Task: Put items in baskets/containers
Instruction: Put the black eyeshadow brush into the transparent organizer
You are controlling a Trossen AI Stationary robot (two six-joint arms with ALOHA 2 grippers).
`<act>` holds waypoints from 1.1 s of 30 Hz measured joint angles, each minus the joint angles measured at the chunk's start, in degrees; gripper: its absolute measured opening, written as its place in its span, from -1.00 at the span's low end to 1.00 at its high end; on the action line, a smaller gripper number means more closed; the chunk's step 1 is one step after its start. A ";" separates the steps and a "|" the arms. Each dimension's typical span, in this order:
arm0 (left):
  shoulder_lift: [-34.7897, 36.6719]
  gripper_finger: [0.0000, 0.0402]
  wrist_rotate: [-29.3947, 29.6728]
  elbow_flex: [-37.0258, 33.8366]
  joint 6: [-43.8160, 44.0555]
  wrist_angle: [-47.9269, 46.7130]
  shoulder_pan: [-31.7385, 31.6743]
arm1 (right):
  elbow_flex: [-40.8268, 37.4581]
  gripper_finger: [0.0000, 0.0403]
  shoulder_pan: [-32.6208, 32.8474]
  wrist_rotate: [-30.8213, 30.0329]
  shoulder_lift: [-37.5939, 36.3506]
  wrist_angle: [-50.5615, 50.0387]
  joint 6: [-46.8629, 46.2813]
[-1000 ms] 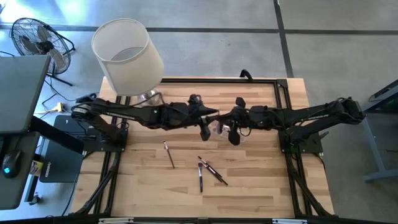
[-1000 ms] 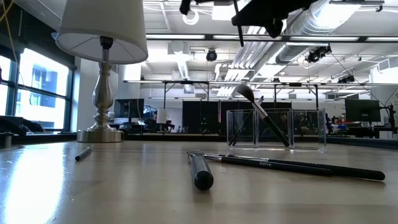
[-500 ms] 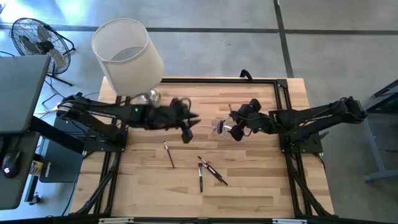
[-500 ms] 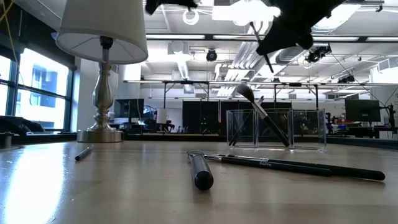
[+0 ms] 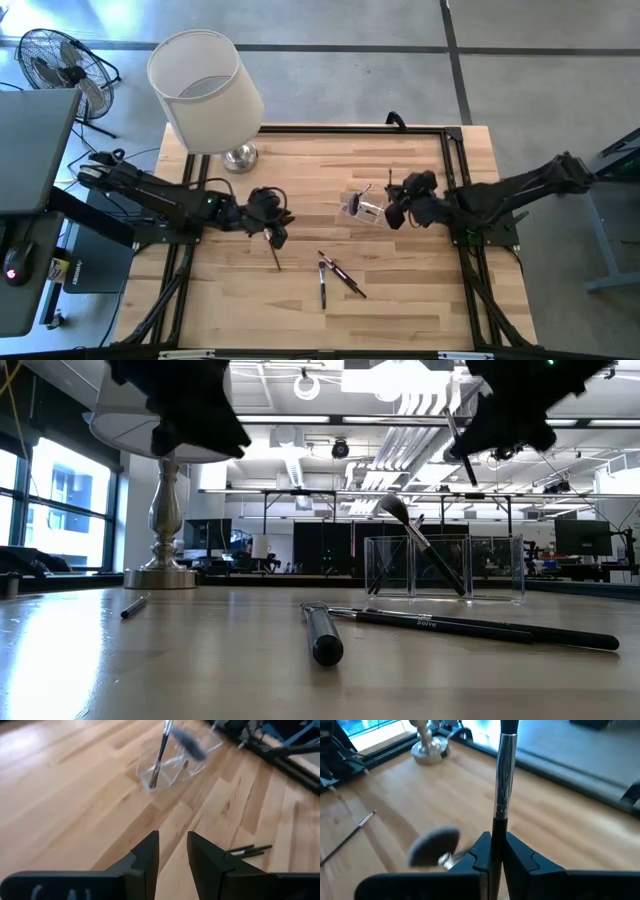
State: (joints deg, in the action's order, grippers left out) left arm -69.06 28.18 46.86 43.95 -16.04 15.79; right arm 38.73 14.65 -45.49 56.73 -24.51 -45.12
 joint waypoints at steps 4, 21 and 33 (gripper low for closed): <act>0.17 -0.51 -0.15 -0.49 1.32 0.05 1.64 | -8.41 -0.90 3.09 -3.77 0.04 10.46 -3.82; 0.16 -0.51 0.99 -0.49 1.49 -0.06 2.23 | -18.04 -0.90 4.12 -5.36 0.28 17.52 -5.24; 0.11 -0.51 2.17 -0.49 1.78 0.10 2.23 | -18.04 -0.76 4.12 4.63 0.31 15.23 -4.91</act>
State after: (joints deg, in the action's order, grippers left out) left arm -68.95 30.35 46.37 45.74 -15.94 18.02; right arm 20.69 18.76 -40.87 57.04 -9.28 -50.03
